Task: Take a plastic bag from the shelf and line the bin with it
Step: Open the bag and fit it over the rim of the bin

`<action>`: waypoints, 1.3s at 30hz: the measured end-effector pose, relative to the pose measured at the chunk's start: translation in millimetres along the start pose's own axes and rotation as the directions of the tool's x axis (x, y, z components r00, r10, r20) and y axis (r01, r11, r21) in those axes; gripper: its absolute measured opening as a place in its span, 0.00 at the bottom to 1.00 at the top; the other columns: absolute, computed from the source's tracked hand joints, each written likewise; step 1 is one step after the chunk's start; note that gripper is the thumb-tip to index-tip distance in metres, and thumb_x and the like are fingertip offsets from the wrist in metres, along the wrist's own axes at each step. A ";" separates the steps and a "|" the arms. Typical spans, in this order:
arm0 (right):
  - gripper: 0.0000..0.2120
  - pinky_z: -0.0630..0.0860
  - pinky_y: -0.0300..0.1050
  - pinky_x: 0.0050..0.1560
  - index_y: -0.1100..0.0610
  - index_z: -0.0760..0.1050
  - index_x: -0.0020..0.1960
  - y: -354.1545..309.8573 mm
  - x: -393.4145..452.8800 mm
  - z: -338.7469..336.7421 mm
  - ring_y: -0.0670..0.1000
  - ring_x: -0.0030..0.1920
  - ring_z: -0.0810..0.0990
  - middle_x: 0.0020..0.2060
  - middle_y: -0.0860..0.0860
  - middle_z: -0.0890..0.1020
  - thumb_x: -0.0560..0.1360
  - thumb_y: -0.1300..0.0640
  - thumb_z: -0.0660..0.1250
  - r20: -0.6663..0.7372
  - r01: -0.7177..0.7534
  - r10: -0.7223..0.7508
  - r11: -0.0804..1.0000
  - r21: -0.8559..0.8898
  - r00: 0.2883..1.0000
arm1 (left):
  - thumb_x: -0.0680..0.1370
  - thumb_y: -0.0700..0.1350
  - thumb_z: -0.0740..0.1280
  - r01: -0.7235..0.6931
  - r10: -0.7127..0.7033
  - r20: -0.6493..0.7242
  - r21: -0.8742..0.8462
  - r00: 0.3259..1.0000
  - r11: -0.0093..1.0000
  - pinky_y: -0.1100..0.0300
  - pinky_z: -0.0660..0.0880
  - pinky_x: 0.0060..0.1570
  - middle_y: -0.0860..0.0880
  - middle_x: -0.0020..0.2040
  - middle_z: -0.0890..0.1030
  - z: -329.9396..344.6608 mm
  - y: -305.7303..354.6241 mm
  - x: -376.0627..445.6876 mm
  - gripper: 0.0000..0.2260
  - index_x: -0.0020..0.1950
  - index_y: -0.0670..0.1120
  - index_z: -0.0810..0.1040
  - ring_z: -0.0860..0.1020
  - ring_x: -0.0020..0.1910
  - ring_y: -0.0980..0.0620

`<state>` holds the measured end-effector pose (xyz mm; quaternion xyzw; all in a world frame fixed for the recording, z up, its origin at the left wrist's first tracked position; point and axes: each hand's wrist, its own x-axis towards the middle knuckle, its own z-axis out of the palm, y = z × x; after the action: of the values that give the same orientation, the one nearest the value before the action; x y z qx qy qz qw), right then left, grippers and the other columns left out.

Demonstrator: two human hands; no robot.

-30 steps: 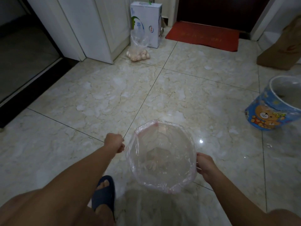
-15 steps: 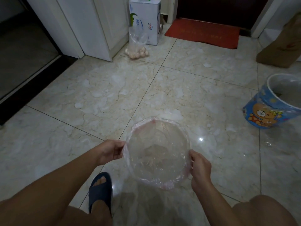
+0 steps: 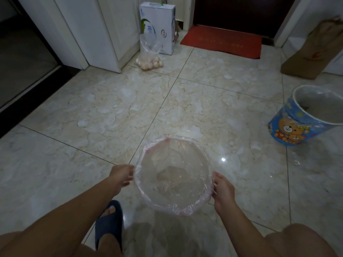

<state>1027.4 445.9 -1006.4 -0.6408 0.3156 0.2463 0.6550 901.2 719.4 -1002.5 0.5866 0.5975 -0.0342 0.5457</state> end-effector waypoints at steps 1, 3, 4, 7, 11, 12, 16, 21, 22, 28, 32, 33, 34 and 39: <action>0.06 0.79 0.49 0.45 0.60 0.80 0.52 -2.0 1.7 0.9 0.54 0.43 0.81 0.45 0.56 0.84 0.76 0.61 0.68 -0.070 0.046 -0.044 0.999 0.024 0.997 | 0.77 0.36 0.63 -0.094 0.088 -0.145 -0.032 0.986 0.995 0.55 0.75 0.39 0.44 0.47 0.82 1.9 6.7 -1.1 0.10 0.57 0.39 0.79 0.79 0.41 0.47; 0.06 0.76 0.44 0.43 0.59 0.80 0.50 -10.3 0.6 3.0 0.51 0.41 0.79 0.45 0.54 0.83 0.76 0.59 0.67 -0.188 0.206 -0.196 0.978 0.034 0.962 | 0.76 0.35 0.63 -0.356 0.386 -0.356 0.150 0.851 0.922 0.56 0.75 0.39 0.47 0.49 0.80 3.8 28.7 -10.5 0.12 0.58 0.44 0.77 0.77 0.41 0.50; 0.05 0.75 0.42 0.42 0.56 0.80 0.48 -15.6 -3.1 5.2 0.49 0.42 0.79 0.44 0.51 0.83 0.76 0.57 0.67 -0.187 0.307 -0.300 0.951 0.012 0.935 | 0.75 0.36 0.64 -0.492 0.565 -0.356 0.280 0.745 0.825 0.56 0.76 0.40 0.49 0.49 0.79 6.3 40.7 -18.2 0.12 0.57 0.46 0.76 0.77 0.42 0.51; 0.04 0.72 0.34 0.42 0.45 0.79 0.50 -29.5 -17.3 15.5 0.42 0.49 0.79 0.48 0.41 0.82 0.75 0.50 0.68 0.015 0.485 -0.486 0.870 -0.089 0.874 | 0.75 0.40 0.66 -0.773 0.898 -0.025 0.497 0.440 0.393 0.60 0.76 0.41 0.52 0.48 0.76 24.4 64.1 -47.4 0.09 0.54 0.48 0.76 0.75 0.43 0.55; 0.19 0.73 0.39 0.47 0.46 0.74 0.67 -35.3 -15.5 22.1 0.48 0.57 0.76 0.59 0.45 0.77 0.77 0.44 0.65 0.238 0.438 -0.393 0.881 -0.181 0.888 | 0.75 0.52 0.66 -0.868 0.633 0.639 0.484 0.437 0.110 0.51 0.75 0.55 0.47 0.60 0.78 70.5 59.1 -68.5 0.18 0.64 0.51 0.74 0.77 0.56 0.47; 0.21 0.74 0.42 0.51 0.47 0.72 0.69 -34.1 -14.0 22.8 0.49 0.58 0.76 0.62 0.47 0.77 0.77 0.44 0.64 0.258 0.401 -0.351 0.899 -0.175 0.900 | 0.74 0.56 0.66 -0.844 0.436 0.738 0.526 0.516 0.107 0.49 0.72 0.60 0.44 0.66 0.75 84.9 56.5 -66.2 0.26 0.70 0.51 0.69 0.74 0.62 0.44; 0.24 0.70 0.55 0.69 0.51 0.71 0.71 -24.3 -12.2 22.8 0.51 0.66 0.74 0.68 0.49 0.76 0.78 0.42 0.61 0.264 0.361 -0.302 0.908 -0.212 0.916 | 0.71 0.65 0.68 -0.686 -0.032 0.689 0.724 0.724 0.068 0.39 0.56 0.73 0.39 0.80 0.49 135.9 43.4 -35.0 0.44 0.79 0.56 0.47 0.52 0.77 0.35; 0.25 0.74 0.56 0.65 0.53 0.77 0.66 -15.6 -0.6 18.9 0.52 0.62 0.79 0.63 0.52 0.81 0.78 0.39 0.59 0.282 0.220 -0.169 0.963 -0.159 0.944 | 0.66 0.73 0.64 -0.547 -0.114 0.545 0.837 0.830 0.017 0.28 0.47 0.70 0.40 0.79 0.34 165.5 7.5 9.1 0.50 0.77 0.61 0.36 0.38 0.76 0.32; 0.24 0.77 0.55 0.60 0.53 0.80 0.62 -14.9 2.0 16.8 0.53 0.58 0.83 0.58 0.53 0.84 0.79 0.38 0.58 0.303 0.147 -0.104 0.981 -0.123 0.947 | 0.65 0.74 0.64 -0.547 -0.128 0.545 0.837 0.828 0.022 0.27 0.47 0.69 0.40 0.78 0.33 168.6 -0.7 14.2 0.51 0.76 0.62 0.35 0.38 0.76 0.31; 0.14 0.79 0.56 0.57 0.53 0.83 0.57 -7.4 22.6 8.1 0.57 0.54 0.84 0.53 0.56 0.86 0.80 0.53 0.60 0.328 0.036 -0.023 0.999 -0.032 0.944 | 0.65 0.76 0.63 -0.560 -0.170 0.560 0.827 0.811 0.054 0.29 0.44 0.71 0.39 0.78 0.31 178.2 -32.7 38.8 0.54 0.76 0.59 0.31 0.37 0.75 0.29; 0.09 0.84 0.52 0.46 0.54 0.85 0.51 -2.2 23.7 7.4 0.57 0.45 0.87 0.45 0.55 0.88 0.75 0.61 0.68 0.278 0.120 -0.066 0.976 -0.182 0.958 | 0.65 0.75 0.62 -0.526 -0.193 0.523 0.849 0.830 0.040 0.31 0.44 0.71 0.38 0.78 0.33 178.2 -38.6 49.3 0.54 0.77 0.56 0.32 0.37 0.75 0.31; 0.09 0.84 0.51 0.44 0.54 0.85 0.50 -1.7 23.7 6.9 0.56 0.43 0.87 0.43 0.54 0.88 0.74 0.62 0.69 0.259 0.137 -0.076 0.963 -0.230 0.963 | 0.65 0.75 0.62 -0.525 -0.189 0.522 0.850 0.832 0.039 0.31 0.45 0.72 0.38 0.78 0.33 178.6 -38.9 49.6 0.54 0.77 0.55 0.32 0.37 0.75 0.31; 0.09 0.85 0.52 0.44 0.54 0.86 0.50 -2.2 23.4 6.7 0.56 0.43 0.87 0.41 0.54 0.88 0.74 0.63 0.69 0.241 0.138 -0.074 0.955 -0.263 0.968 | 0.66 0.75 0.62 -0.524 -0.186 0.521 0.851 0.833 0.034 0.31 0.45 0.71 0.38 0.78 0.33 178.7 -38.9 49.0 0.54 0.77 0.55 0.33 0.37 0.76 0.31; 0.14 0.78 0.57 0.60 0.56 0.80 0.62 -19.1 13.7 12.0 0.57 0.56 0.82 0.56 0.56 0.85 0.78 0.59 0.64 0.134 0.179 -0.152 0.957 -0.227 0.979 | 0.68 0.73 0.60 -0.537 -0.125 0.522 0.820 0.843 -0.196 0.31 0.52 0.70 0.41 0.79 0.56 172.1 -2.0 16.8 0.48 0.80 0.50 0.48 0.57 0.76 0.35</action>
<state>1051.7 455.6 -1003.5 -0.7236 0.1908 0.2630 0.6089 1009.8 612.7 -1084.6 0.8560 0.1081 -0.5051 0.0198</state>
